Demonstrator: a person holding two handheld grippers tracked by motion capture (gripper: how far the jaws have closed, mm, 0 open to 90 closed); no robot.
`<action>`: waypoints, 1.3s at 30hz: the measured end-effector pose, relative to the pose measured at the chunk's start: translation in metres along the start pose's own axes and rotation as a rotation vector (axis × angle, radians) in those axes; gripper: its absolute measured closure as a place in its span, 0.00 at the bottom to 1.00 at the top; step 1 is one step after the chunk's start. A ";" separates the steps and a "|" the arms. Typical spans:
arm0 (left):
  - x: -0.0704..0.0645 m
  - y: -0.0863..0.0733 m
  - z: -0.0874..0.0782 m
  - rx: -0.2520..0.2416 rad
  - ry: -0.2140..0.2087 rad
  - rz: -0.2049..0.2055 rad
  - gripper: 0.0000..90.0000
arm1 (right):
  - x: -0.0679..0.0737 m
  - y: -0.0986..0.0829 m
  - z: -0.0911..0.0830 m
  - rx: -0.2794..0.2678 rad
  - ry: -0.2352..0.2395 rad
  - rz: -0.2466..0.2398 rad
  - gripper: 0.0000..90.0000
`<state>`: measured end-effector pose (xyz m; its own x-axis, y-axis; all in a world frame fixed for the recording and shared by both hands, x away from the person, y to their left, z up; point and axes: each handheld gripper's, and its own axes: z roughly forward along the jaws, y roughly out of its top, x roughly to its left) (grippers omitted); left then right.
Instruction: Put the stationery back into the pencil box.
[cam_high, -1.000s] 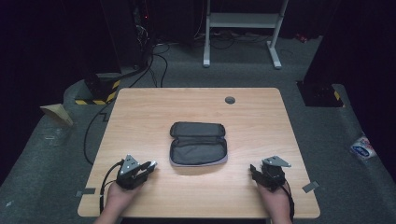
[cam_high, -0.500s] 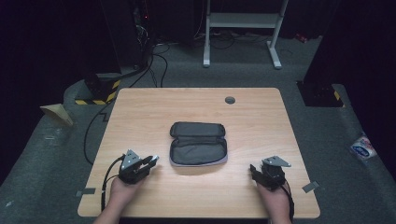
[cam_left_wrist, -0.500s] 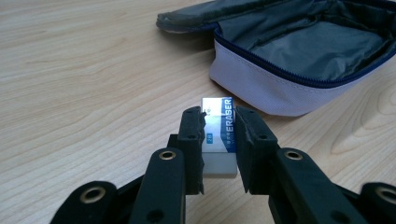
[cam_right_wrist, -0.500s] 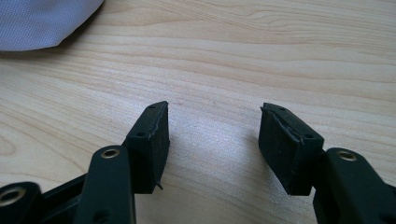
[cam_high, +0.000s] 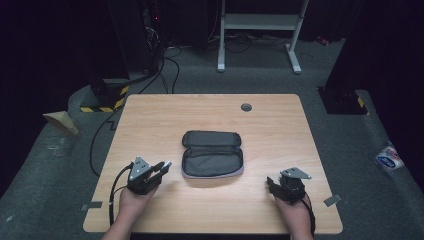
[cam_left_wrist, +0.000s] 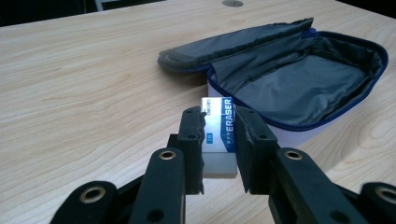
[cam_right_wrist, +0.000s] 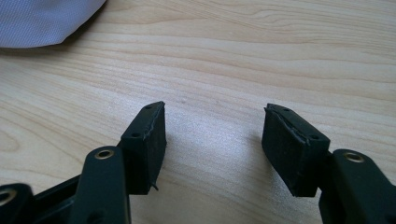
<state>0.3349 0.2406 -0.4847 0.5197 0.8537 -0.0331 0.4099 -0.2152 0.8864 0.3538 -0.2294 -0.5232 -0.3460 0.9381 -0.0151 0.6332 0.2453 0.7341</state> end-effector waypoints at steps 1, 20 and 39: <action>0.000 0.001 0.001 -0.001 -0.001 0.000 0.81 | 0.000 0.000 0.000 0.000 0.000 0.000 0.43; -0.017 0.020 0.013 -0.028 -0.035 0.012 0.81 | 0.001 -0.001 -0.001 0.003 0.002 -0.004 0.43; -0.044 0.051 0.032 -0.002 -0.062 0.054 0.81 | 0.000 0.000 -0.001 0.003 0.002 -0.003 0.43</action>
<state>0.3571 0.1773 -0.4533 0.5865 0.8099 -0.0138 0.3784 -0.2589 0.8887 0.3530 -0.2294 -0.5230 -0.3495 0.9368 -0.0156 0.6345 0.2489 0.7318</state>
